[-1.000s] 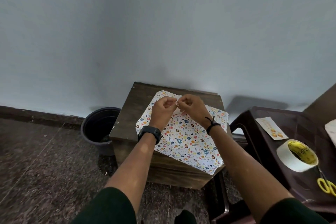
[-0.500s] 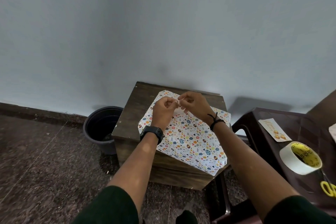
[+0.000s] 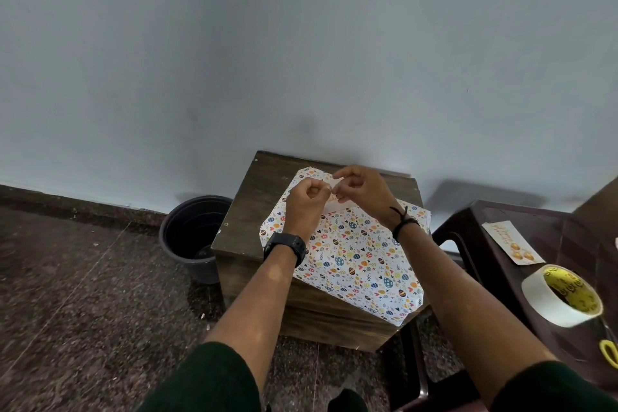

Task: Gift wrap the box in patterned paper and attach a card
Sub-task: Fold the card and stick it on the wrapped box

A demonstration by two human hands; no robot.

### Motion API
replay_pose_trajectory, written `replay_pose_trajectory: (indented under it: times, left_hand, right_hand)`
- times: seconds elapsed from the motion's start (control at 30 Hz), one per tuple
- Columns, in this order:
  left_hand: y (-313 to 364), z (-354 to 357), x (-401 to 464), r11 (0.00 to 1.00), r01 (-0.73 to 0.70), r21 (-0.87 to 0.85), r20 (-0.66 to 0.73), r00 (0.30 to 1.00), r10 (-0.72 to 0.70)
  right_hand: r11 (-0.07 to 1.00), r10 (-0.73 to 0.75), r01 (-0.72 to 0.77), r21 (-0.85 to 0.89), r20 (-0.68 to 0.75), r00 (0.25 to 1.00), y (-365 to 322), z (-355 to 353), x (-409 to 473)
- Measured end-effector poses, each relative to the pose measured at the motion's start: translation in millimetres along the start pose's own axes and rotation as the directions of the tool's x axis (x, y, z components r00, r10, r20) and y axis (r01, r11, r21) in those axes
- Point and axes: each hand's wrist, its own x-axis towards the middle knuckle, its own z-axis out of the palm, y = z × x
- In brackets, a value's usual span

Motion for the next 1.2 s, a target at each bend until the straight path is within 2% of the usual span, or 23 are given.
replay_pose_trajectory:
  times: [0.17, 0.33, 0.4, 0.47, 0.53, 0.57, 0.63, 0.67, 0.7, 0.9, 1.1, 1.2]
  left_hand:
    - [-0.4, 1.8, 0.0, 1.0, -0.012, 0.019, -0.027, 1.0, 0.013]
    - [-0.1, 1.4, 4.2, 0.99, 0.097, -0.104, -0.056, 0.993, -0.103]
    - [2.1, -0.7, 6.1, 0.989, 0.117, -0.091, -0.074, 0.99, -0.123]
    - [3.3, -5.4, 7.0, 0.996, 0.066, 0.068, -0.108, 0.992, -0.058]
    - [1.7, -12.4, 7.1, 0.95, -0.029, 0.309, -0.102, 0.993, 0.063]
    - [-0.5, -16.7, 7.1, 0.889, -0.074, 0.451, -0.07, 0.991, 0.118]
    - [-5.1, -24.2, 7.9, 0.687, -0.104, 0.719, -0.01, 0.987, 0.16]
    - [-7.4, -27.3, 8.6, 0.602, -0.089, 0.794, -0.006, 0.988, 0.153]
    - [-8.6, -29.4, 8.8, 0.562, -0.069, 0.824, -0.009, 0.991, 0.136]
    - [-13.2, -27.0, 12.9, 0.628, -0.027, 0.778, 0.033, 0.999, 0.001]
    - [-15.2, -27.7, 8.1, 0.647, -0.075, 0.759, 0.012, 0.995, 0.102]
    - [-14.8, -28.1, 8.3, 0.667, -0.064, 0.742, -0.008, 0.994, 0.105]
  right_hand:
    - [0.994, 0.073, -0.069, 0.086, -0.047, 0.996, 0.0, 1.6, 4.2]
    - [0.975, 0.163, -0.152, 0.16, -0.052, 0.985, -0.3, 16.5, 7.6]
    - [0.967, 0.2, -0.186, 0.177, -0.063, 0.978, 1.1, 19.1, 9.1]
    - [0.962, 0.217, -0.203, 0.184, -0.059, 0.974, 0.8, 19.6, 10.5]
    - [0.964, 0.215, -0.205, 0.169, -0.04, 0.976, -1.2, 19.4, 11.4]
    - [0.964, 0.214, -0.206, 0.165, -0.029, 0.976, -2.6, 19.2, 11.5]
    - [0.964, 0.217, -0.212, 0.16, -0.01, 0.976, -3.5, 17.9, 11.6]
    - [0.966, 0.214, -0.212, 0.15, -0.001, 0.977, -2.8, 17.5, 11.3]
    - [0.97, 0.207, -0.207, 0.129, 0.009, 0.978, -2.0, 17.4, 11.0]
    - [0.987, 0.15, -0.147, -0.066, 0.046, 0.988, -8.3, 18.6, 16.1]
    - [0.962, 0.118, -0.092, -0.256, 0.086, 0.989, -20.4, 29.5, 34.0]
    - [0.935, 0.101, -0.058, -0.351, 0.107, 0.989, -25.2, 34.0, 44.1]
